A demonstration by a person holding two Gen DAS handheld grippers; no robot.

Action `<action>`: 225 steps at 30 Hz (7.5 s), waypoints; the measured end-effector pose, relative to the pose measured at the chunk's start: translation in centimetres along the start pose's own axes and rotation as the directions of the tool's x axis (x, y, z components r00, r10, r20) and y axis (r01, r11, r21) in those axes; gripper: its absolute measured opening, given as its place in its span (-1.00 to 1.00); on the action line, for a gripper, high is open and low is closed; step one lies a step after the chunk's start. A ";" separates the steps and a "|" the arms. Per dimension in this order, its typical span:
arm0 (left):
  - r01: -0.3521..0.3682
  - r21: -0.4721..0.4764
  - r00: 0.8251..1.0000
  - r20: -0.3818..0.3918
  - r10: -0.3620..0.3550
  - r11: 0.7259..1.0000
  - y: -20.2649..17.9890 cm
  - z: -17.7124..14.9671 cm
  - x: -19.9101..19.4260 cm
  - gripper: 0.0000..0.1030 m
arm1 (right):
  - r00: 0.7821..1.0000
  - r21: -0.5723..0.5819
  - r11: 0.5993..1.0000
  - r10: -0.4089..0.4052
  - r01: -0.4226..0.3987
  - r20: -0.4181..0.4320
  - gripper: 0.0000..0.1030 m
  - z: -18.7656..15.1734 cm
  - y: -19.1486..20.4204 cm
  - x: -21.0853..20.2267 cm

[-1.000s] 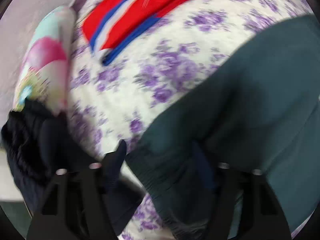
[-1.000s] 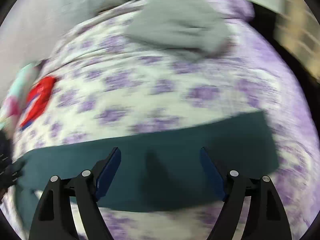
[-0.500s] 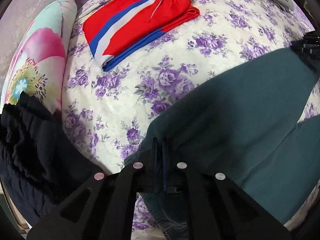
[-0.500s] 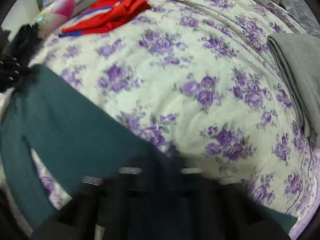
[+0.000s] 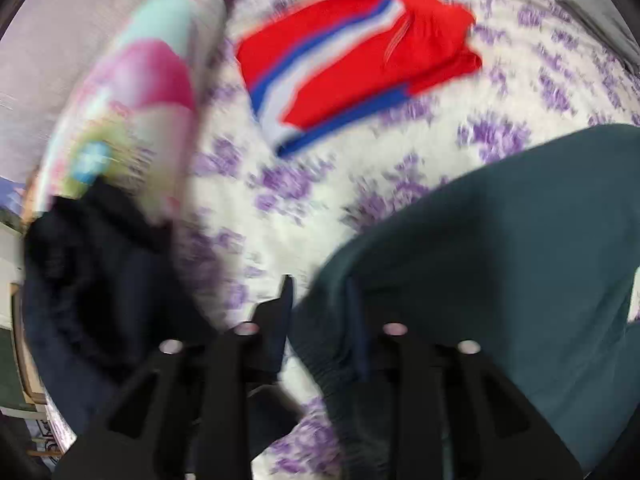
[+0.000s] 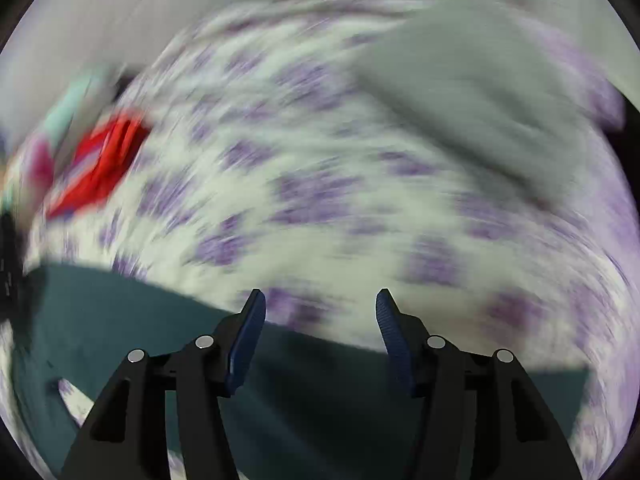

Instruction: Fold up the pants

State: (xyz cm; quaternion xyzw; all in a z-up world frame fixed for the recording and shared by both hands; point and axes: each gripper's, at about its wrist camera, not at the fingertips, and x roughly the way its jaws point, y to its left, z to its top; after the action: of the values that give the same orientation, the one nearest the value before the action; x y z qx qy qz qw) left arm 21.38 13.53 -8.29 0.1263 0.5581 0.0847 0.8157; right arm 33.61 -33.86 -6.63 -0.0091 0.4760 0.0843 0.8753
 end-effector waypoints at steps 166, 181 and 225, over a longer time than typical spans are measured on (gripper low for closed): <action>0.129 -0.206 0.981 -0.115 -0.155 0.970 -7.0 -16.1 -6.8 0.32 | 0.995 0.811 0.586 -0.079 -0.002 0.060 -0.07 -32.2 -18.4 -20.7; 0.064 -0.236 0.979 -0.174 -0.107 0.970 -7.1 -18.3 -5.8 0.41 | 0.959 0.720 0.634 -0.209 0.282 -0.192 -0.64 -30.8 -19.3 -17.9; 0.159 -0.385 0.963 -0.143 -0.229 0.909 4.1 -25.6 -4.8 0.44 | 0.952 -0.213 0.940 0.222 -0.267 -0.211 -0.96 -25.6 16.2 -15.0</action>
State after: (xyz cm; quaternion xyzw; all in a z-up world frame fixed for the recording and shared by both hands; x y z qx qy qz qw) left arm -4.24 18.93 -11.62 -0.0942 0.6152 0.1180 0.7738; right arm 1.78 -22.44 -7.02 -0.0626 0.5385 0.2483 0.8028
